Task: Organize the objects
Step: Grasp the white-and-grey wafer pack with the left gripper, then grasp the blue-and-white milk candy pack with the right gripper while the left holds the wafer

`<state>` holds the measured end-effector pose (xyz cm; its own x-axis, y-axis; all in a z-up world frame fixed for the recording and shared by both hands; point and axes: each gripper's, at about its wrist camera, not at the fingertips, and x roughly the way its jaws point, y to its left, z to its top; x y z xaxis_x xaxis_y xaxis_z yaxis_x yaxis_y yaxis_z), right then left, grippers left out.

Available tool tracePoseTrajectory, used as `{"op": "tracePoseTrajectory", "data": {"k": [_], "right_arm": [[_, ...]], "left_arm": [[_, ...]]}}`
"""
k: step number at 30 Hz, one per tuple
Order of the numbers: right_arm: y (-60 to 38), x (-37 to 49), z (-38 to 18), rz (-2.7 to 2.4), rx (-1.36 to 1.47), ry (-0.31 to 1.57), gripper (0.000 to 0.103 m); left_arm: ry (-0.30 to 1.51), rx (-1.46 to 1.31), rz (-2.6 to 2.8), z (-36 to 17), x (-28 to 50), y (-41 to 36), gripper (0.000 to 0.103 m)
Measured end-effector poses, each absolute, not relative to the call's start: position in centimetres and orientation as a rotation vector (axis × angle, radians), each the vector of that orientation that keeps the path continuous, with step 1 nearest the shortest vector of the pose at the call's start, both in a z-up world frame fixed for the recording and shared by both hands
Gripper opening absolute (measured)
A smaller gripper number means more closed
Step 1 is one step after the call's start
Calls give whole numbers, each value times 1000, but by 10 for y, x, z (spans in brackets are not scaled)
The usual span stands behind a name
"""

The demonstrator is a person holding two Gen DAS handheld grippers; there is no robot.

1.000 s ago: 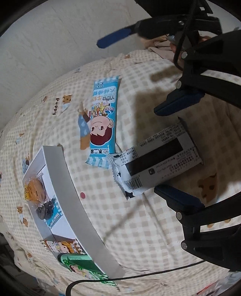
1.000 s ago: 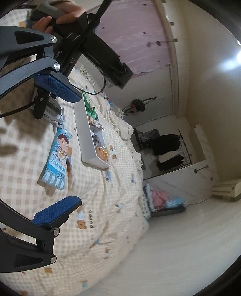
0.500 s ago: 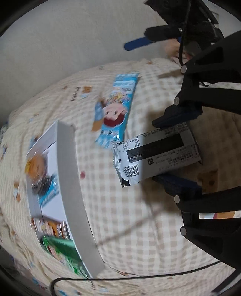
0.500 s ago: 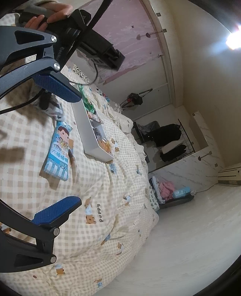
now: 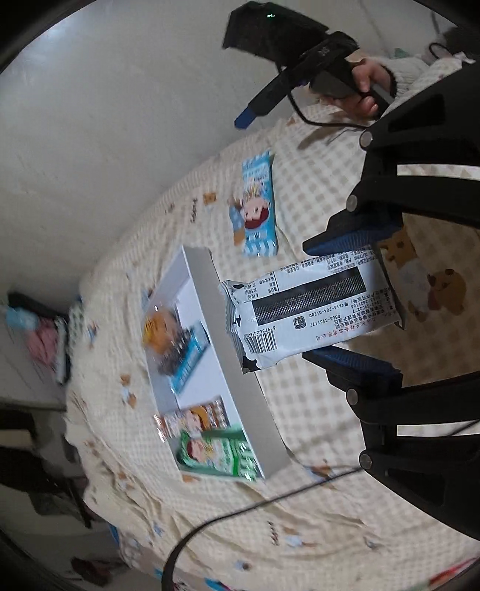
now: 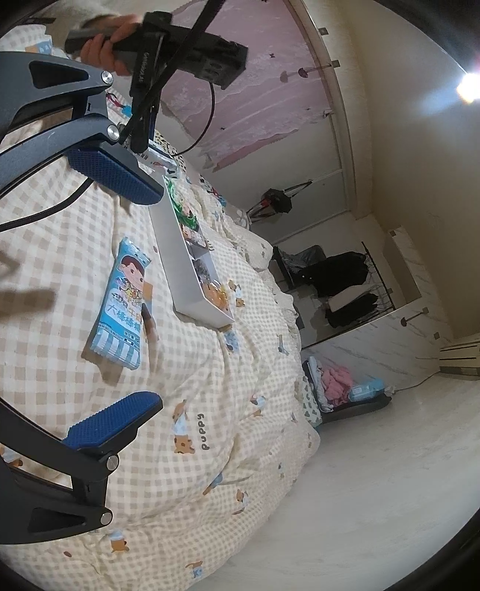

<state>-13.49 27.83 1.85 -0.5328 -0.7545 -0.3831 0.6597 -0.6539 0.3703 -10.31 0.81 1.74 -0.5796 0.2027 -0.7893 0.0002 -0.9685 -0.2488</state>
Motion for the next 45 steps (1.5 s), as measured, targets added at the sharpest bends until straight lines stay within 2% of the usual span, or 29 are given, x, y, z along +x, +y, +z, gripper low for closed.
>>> {"op": "tracePoseTrajectory", "data": {"k": [4,7,11,14,16,19,20,21,22,33,36,37,42,45], "right_arm": [[271,-137,23,-2159,682,-189,102],[253,-145,43,-2044,727,-40,102],[243,-154,70,-1923,698,127,102],[246,-165,71,-1864,716,190,102],[249,-168,65,-1829,739,214,94],[249,-179,53,-1836,802,263,90],[248,-183,47,-1838,824,274,85],[247,-187,43,-1831,848,278,72],[244,-192,39,-1815,881,282,67],[196,-205,11,-1745,941,603,67],[171,-193,13,-1685,917,693,67],[161,-186,13,-1651,908,732,67],[123,-162,-1,-1539,889,931,67],[112,-161,-13,-1530,908,984,67]], "left_arm": [[-178,-1264,2699,14,-102,25,54],[-63,-1290,2679,5,-107,41,54],[-21,-1258,2692,2,-105,49,54],[-86,-1226,2706,1,-103,42,54],[-152,-1196,2726,-1,-99,34,54],[-266,-1133,2743,-2,-93,24,54],[-292,-1125,2746,-3,-92,21,54],[-319,-1125,2747,-5,-92,18,54],[-331,-1129,2745,-5,-91,17,54],[-279,-1165,2740,-11,-92,29,54],[-289,-1161,2735,-11,-91,28,50],[-296,-1150,2739,-10,-90,27,43],[-321,-1139,2738,-9,-90,23,39],[-335,-1171,2733,-12,-92,22,39]]}}
